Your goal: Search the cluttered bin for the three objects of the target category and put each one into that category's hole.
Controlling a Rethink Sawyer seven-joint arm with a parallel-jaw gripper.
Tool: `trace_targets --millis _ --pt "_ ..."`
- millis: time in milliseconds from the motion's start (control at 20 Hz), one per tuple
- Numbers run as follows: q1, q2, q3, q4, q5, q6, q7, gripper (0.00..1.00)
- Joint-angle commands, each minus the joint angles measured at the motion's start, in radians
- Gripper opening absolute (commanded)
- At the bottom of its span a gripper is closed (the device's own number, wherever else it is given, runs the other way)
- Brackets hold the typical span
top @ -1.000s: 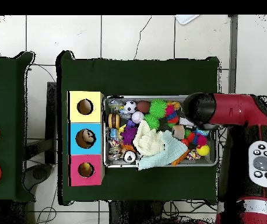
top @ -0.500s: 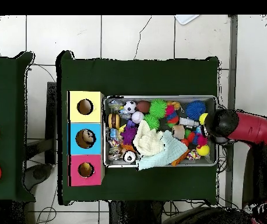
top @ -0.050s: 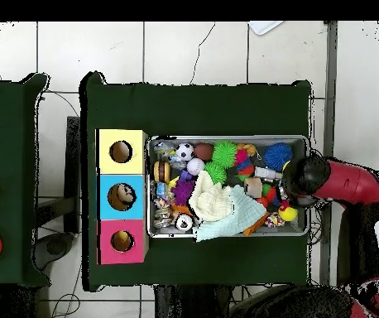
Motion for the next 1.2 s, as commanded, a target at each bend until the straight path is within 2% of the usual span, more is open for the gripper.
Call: trace_targets --millis 50,350,700,950,1200 --pt "0.002 0.064 0.09 0.123 0.033 0.083 -0.08 1.0" --pt "0.008 0.054 0.09 0.196 0.054 0.053 -0.026 1.0" --pt "0.068 0.027 0.06 0.281 0.097 0.056 0.11 1.0" --pt "0.119 0.028 0.046 0.306 0.152 0.055 0.199 1.0" --pt "0.156 0.016 0.041 0.334 0.222 0.049 0.235 1.0"
